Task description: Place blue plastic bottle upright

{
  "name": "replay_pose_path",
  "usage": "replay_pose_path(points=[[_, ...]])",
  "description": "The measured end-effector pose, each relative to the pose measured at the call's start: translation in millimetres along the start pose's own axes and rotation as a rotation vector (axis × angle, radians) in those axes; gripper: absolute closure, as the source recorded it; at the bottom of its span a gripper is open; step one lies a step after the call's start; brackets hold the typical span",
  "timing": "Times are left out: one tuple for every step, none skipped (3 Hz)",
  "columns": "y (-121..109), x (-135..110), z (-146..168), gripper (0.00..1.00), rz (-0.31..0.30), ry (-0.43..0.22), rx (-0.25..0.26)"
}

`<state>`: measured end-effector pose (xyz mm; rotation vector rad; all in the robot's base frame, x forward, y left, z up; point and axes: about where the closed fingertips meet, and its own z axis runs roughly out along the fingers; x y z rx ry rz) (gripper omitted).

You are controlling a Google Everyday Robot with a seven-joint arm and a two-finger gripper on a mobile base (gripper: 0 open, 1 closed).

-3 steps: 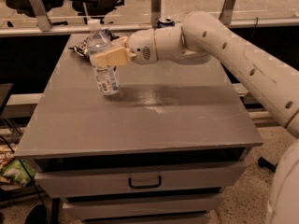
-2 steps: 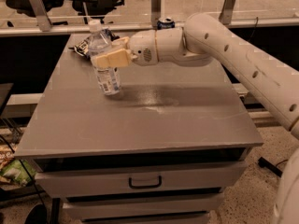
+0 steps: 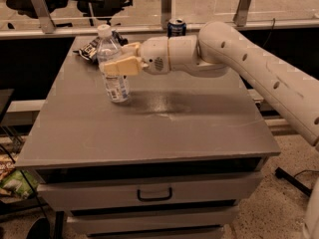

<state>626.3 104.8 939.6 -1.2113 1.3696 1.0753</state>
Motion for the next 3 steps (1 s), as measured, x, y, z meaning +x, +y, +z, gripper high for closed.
replay_pose_path(points=[[0.8, 3.4, -2.4, 0.11, -0.004, -0.012, 0.008], [1.8, 6.2, -4.0, 0.00, -0.005, -0.018, 0.012], [1.9, 6.2, -3.9, 0.00, -0.005, -0.018, 0.012]])
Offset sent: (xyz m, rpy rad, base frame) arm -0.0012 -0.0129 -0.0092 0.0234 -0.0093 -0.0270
